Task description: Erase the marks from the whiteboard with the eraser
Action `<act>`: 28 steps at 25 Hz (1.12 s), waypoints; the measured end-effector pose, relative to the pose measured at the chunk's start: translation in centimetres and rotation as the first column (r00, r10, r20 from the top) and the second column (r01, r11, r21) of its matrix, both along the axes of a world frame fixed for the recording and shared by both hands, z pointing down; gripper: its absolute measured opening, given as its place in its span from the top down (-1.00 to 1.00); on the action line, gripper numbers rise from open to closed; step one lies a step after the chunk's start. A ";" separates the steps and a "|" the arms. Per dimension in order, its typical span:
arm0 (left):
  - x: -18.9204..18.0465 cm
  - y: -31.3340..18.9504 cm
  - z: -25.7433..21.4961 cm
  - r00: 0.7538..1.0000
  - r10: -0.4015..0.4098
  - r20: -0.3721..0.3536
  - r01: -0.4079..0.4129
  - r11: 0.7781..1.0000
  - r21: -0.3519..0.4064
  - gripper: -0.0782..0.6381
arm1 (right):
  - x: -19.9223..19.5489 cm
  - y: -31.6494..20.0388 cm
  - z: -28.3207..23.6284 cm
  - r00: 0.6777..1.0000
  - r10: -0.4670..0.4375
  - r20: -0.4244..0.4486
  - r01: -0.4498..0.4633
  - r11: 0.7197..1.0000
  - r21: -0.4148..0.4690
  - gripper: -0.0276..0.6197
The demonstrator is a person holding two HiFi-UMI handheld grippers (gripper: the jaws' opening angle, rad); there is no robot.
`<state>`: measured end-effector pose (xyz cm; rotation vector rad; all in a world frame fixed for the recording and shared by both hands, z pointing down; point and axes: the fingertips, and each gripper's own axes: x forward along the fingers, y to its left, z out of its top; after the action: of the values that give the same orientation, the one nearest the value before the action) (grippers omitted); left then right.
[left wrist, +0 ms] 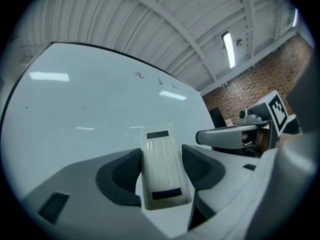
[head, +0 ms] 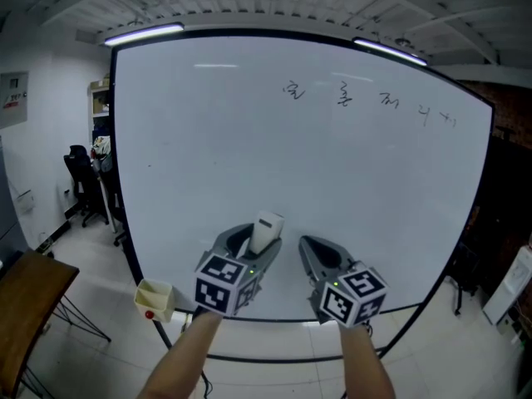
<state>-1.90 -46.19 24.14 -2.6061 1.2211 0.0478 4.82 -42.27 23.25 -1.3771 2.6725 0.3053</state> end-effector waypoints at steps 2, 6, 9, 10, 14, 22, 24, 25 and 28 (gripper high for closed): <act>-0.1 -0.6 -0.5 1.000 0.005 -0.003 -0.005 1.000 0.008 0.05 | -0.2 -0.7 -0.3 1.000 0.004 -0.005 -0.004 1.000 0.006 0.93; -0.2 -1.4 -1.5 1.000 -0.015 -0.013 0.015 1.000 0.014 0.05 | -0.2 -1.9 -1.2 1.000 -0.007 -0.003 0.007 1.000 0.017 0.93; 0.1 -2.3 -2.5 0.999 -0.045 -0.005 0.045 0.998 0.043 0.05 | 0.3 -2.6 -2.1 1.000 -0.014 -0.002 0.014 1.000 0.028 0.93; 0.3 -2.5 -2.9 0.999 -0.053 0.000 0.053 0.997 0.051 0.05 | 0.5 -2.8 -2.4 1.000 -0.016 -0.002 0.017 0.999 0.032 0.93; 1.0 -3.0 -6.0 0.996 -0.086 0.015 0.084 0.990 0.111 0.05 | 0.9 -3.3 -3.4 0.999 -0.026 -0.028 0.027 0.999 0.039 0.93; 2.1 -3.9 -16.0 0.990 -0.134 0.054 0.115 0.957 0.267 0.05 | 2.2 -3.4 -6.6 0.998 -0.030 -0.048 0.034 0.996 0.084 0.93; 2.1 -4.0 -18.6 0.986 -0.155 0.059 0.129 0.942 0.310 0.05 | 2.5 -3.3 -7.3 0.998 -0.029 -0.049 0.034 0.994 0.101 0.93; 2.0 -4.0 -19.8 0.984 -0.165 0.061 0.136 0.934 0.332 0.05 | 2.6 -3.2 -7.5 0.998 -0.030 -0.050 0.035 0.994 0.107 0.93; 1.7 -4.5 -23.3 0.977 -0.205 0.062 0.167 0.908 0.384 0.05 | 2.8 -3.4 -7.9 0.998 -0.030 -0.055 0.036 0.992 0.117 0.93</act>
<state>-0.20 -50.64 0.80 -2.1286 1.2756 0.1027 7.63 -45.66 15.35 -1.3068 2.6679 0.4949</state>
